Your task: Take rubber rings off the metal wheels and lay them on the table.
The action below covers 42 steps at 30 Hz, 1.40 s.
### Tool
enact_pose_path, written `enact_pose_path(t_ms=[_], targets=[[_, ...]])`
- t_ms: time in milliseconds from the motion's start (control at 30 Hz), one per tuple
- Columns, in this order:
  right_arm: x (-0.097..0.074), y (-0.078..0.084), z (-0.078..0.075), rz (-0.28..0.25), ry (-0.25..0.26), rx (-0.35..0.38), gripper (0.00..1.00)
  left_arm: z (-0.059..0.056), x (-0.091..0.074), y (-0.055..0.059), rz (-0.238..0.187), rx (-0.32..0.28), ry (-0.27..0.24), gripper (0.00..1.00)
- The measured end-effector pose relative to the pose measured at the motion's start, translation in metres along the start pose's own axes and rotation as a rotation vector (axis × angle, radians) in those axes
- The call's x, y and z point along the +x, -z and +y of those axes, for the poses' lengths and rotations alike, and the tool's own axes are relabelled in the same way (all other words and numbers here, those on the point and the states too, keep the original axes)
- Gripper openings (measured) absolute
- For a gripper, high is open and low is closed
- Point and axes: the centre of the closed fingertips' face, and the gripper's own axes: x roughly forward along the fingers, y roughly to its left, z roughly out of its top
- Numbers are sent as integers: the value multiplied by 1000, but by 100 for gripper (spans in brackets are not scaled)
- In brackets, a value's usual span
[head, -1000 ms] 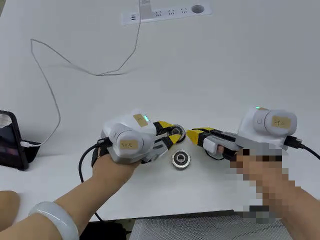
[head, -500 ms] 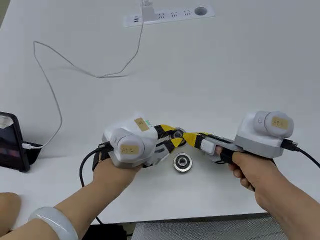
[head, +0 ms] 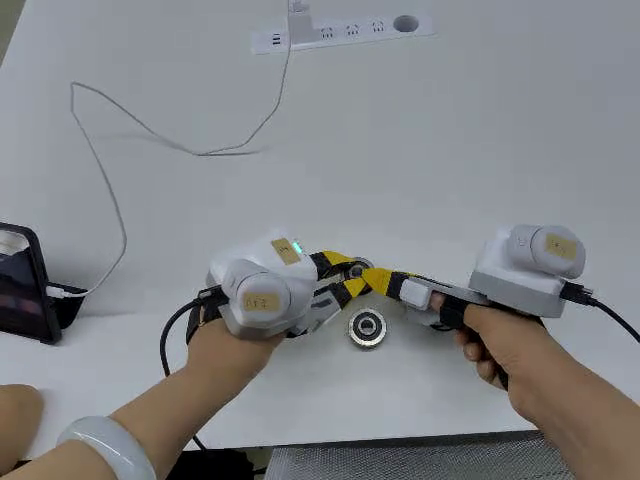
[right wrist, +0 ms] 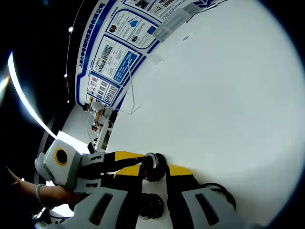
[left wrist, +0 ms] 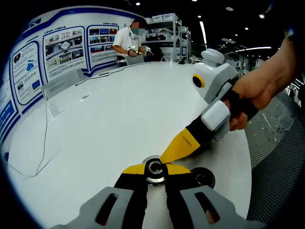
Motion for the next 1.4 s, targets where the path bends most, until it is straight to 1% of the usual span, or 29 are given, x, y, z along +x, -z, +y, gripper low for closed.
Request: enact_pose_path(t_ms=[100,133,300,400,433,500,533,800,967,1033,1133,1233,1300,1400], targets=[[0,1,3,-2,-6,10,21,0,0,0,-2,-2,1,14],[0,1,4,-5,-9,28,21,0,0,0,-3,-3,2,14],[-2,2,7,-11,-17,55,22,0,0,0,-4,-7,3,14],[-4,3,10,-11,-19,51,22,0,0,0,-4,-7,3,14],[-4,5,13,0,-37,52,20,0,0,0,-3,-7,3,14],[-5,3,13,-11,-33,53,20,0,0,-1,-4,-8,4,14],[-5,3,13,-11,-39,52,19,1,0,0,-4,-8,4,14],[-5,1,10,-19,-37,42,18,1,0,-1,-5,-10,4,14],[-2,2,11,-17,-51,66,19,1,-1,-1,-5,-11,4,14],[-2,2,11,-19,-50,64,19,1,-1,-1,-6,-12,4,14],[-5,-1,13,-29,-50,56,19,2,-1,-1,-7,-10,4,14],[-7,-5,14,-45,-54,55,16,2,-1,-1,-7,-10,5,14],[-6,-5,12,-38,-49,40,15,2,-1,-1,-7,-11,5,14],[-5,-5,11,-32,-48,38,13,2,0,-1,-7,-11,5,14]])
